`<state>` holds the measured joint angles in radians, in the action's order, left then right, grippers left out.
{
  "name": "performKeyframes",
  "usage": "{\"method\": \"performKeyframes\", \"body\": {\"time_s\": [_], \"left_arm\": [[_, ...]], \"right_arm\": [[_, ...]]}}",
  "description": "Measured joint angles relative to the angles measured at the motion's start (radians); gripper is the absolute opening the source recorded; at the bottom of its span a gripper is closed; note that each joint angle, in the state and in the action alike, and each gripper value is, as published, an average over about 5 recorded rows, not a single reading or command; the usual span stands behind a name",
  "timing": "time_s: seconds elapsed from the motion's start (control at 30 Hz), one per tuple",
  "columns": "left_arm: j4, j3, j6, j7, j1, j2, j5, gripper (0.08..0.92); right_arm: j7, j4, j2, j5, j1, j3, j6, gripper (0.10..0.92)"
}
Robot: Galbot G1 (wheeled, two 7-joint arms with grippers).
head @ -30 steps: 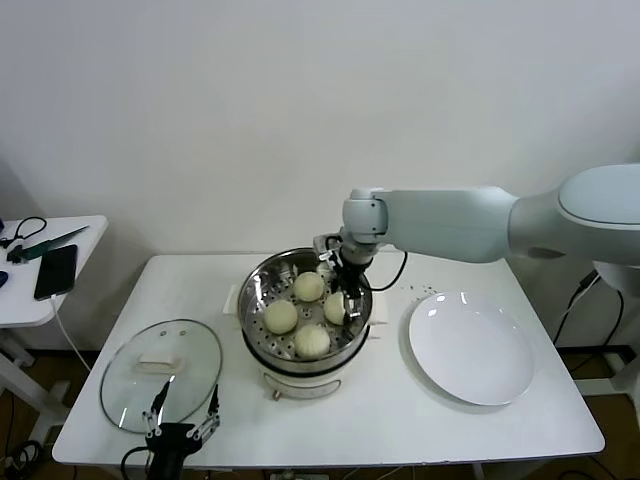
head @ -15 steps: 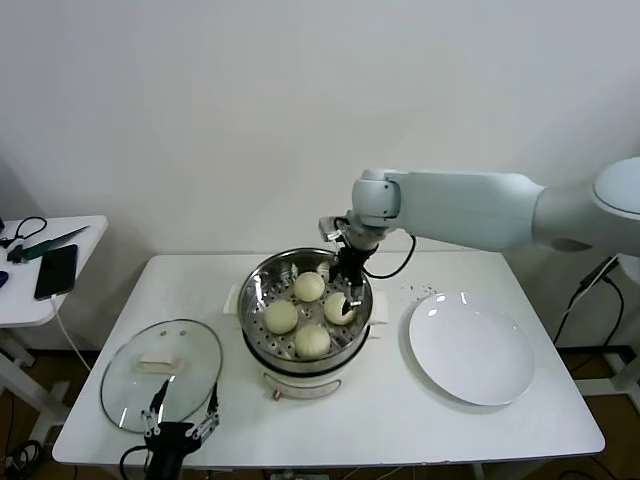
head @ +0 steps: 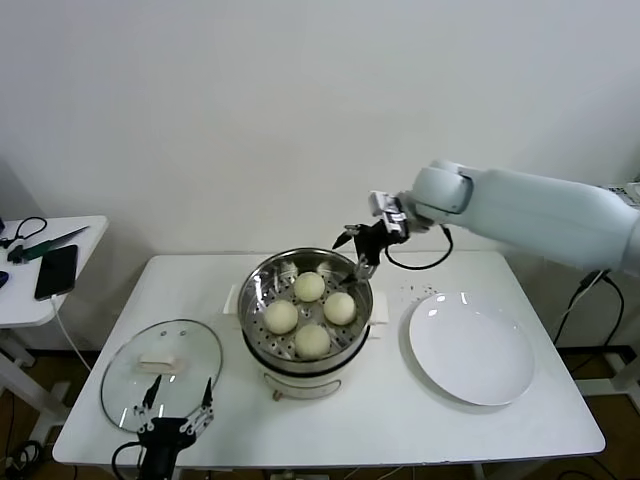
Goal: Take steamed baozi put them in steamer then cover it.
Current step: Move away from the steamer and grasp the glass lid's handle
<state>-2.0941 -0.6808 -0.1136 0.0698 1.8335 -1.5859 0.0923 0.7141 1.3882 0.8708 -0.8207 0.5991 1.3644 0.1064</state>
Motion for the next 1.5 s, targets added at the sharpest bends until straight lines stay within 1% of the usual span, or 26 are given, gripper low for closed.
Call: {"method": "performKeyframes", "body": {"time_s": [0.37,0.63,0.83,1.07,1.3,1.5], "left_arm": [[-0.036,-0.001,0.003,-0.011,0.012,-0.019,0.065,0.823],[-0.063,-0.022,0.031,-0.040,0.002,-0.022,0.182,0.823],[-0.078,-0.045,0.049,-0.060,-0.011,-0.016,0.343,0.823],[-0.081,-0.071,0.063,-0.073,-0.030,0.003,0.631,0.823],[-0.064,-0.070,0.087,-0.062,-0.054,0.030,0.986,0.823],[0.003,-0.061,0.096,-0.076,-0.113,0.044,1.237,0.823]], "right_arm": [[-0.288,0.125,-0.238,-0.014,-0.456,-0.450,-0.156,0.823],[-0.422,0.207,-0.297,0.012,-0.894,-0.883,-0.191,0.823],[-0.475,0.256,-0.277,0.056,-1.206,-1.190,-0.189,0.823],[-0.500,0.300,-0.194,0.112,-1.505,-1.488,-0.184,0.823],[-0.506,0.312,-0.108,0.152,-1.701,-1.684,-0.168,0.823],[-0.507,0.305,-0.050,0.184,-1.803,-1.774,-0.162,0.823]]}}
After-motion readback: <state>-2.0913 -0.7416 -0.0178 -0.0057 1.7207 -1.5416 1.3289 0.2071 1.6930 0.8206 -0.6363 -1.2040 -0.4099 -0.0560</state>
